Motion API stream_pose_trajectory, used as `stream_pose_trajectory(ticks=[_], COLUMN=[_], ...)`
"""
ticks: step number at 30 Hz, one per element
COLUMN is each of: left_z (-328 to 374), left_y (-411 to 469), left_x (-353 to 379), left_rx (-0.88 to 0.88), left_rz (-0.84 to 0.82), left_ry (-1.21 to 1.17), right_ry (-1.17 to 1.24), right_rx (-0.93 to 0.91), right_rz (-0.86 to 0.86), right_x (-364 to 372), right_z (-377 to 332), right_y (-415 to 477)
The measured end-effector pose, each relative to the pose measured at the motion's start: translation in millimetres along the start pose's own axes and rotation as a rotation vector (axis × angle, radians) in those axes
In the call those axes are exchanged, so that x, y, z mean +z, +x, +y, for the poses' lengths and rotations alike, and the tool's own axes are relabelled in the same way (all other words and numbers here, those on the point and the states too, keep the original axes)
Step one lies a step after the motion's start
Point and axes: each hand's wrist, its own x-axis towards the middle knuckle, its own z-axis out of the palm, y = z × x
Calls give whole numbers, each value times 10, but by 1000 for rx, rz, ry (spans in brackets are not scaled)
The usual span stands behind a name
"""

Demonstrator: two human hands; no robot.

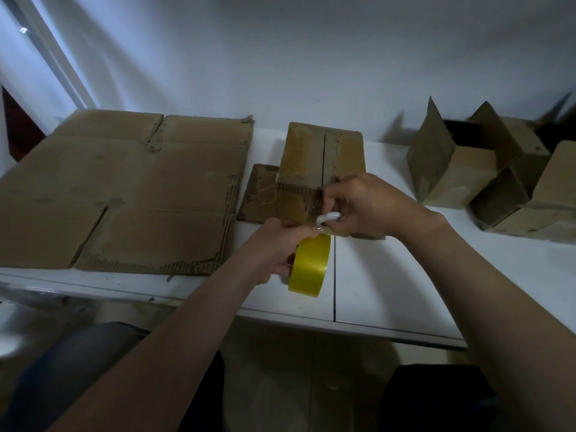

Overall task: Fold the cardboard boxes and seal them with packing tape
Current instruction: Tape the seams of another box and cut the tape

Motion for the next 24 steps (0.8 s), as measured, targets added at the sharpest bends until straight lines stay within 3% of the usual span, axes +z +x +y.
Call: stream_pose_trajectory(ticks=[10,24], left_z=[-24,-45], left_y=[-18,-215], left_x=[-20,-48], left_rx=[-11,-34], left_rz=[12,30], left_ry=[40,69], right_ry=[-7,35], right_rx=[42,39], right_rz=[-103,-24], right_x=[-75,-80], right_z=[78,41], right_y=[-110,-292])
